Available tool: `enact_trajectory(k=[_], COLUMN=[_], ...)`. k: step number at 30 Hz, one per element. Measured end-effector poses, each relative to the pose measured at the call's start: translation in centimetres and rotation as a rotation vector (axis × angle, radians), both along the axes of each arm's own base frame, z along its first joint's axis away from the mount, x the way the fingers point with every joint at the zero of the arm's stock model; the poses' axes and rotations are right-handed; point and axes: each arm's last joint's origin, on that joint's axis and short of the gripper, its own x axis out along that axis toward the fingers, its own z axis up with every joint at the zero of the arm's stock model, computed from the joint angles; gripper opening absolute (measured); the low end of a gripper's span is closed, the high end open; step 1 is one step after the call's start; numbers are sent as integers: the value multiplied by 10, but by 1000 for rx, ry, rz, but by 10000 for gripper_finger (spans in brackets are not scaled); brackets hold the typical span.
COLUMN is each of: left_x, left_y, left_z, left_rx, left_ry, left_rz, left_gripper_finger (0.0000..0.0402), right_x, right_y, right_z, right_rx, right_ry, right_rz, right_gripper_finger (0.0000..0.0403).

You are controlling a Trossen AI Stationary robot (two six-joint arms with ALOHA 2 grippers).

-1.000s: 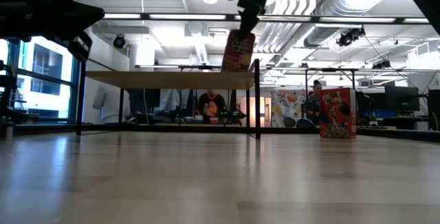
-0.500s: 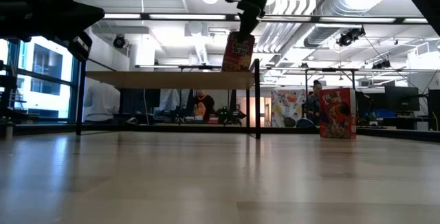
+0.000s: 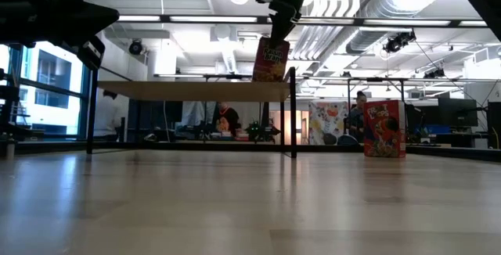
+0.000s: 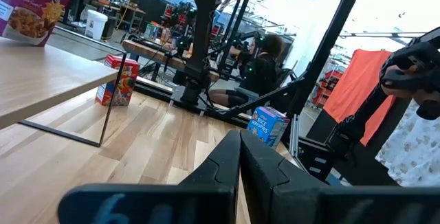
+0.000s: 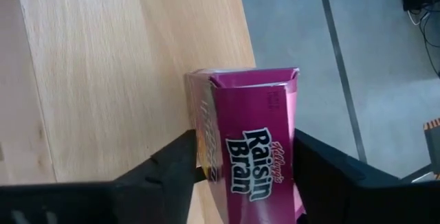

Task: Stack cereal on shelf
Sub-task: Put the top purple cereal box on the shelf

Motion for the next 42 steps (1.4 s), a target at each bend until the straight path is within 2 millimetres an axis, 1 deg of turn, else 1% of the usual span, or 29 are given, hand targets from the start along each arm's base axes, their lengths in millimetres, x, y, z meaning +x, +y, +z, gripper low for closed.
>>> enact_trajectory(k=[4,17,22,29,35,42], left_x=[0,0,0,0,0,0], left_y=[0,0,0,0,0,0], left_z=[0,0,0,0,0,0], left_rx=[0,-1,0,0,-1,-1], left_ry=[0,0,0,0,0,0], left_rz=[0,0,0,0,0,0], left_gripper_finger=[3,3,3,3,3,3], right_x=[0,3,1,-3,-4,-5], right_y=[0,-2,-4,-5,-4,-5], right_z=[0,2,3,2,2,2], right_rx=[-5,-28,-37,-63,-122,-150], right_ry=[-1,-31,-23,39,83,107], right_rz=[7,22,24,32,21,-2], right_gripper_finger=[211,213,213,213,213,213])
